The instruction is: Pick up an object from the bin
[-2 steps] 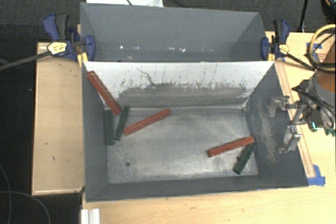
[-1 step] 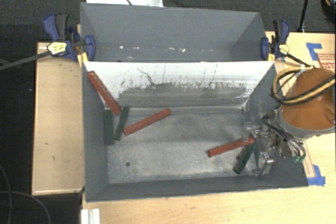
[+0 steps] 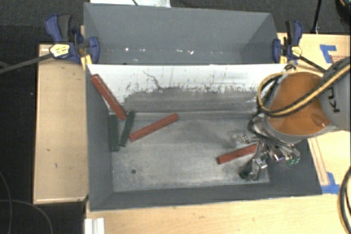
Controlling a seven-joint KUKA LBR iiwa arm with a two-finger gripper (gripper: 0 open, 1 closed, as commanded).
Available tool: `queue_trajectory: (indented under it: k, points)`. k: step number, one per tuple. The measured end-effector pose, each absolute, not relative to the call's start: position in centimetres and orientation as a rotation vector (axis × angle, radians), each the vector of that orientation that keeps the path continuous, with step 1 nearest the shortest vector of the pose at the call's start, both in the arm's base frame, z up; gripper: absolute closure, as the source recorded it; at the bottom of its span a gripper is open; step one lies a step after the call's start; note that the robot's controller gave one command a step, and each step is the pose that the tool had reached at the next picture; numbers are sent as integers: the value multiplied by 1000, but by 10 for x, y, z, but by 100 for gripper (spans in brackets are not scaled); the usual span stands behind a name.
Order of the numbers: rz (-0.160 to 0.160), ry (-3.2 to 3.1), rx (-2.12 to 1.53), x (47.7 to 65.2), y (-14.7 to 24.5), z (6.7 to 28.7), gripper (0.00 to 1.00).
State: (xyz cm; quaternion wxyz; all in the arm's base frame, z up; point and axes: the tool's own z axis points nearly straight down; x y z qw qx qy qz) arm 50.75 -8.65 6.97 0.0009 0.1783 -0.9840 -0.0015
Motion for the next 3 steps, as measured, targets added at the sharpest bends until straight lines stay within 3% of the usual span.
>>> queue_trajectory:
  k: [1,2,3]
  points:
    - [-2,-3089,566,508,-88,70,100]
    - [3,-2949,1102,518,-78,167,100]
    - [5,-2964,1066,520,-66,232,100]
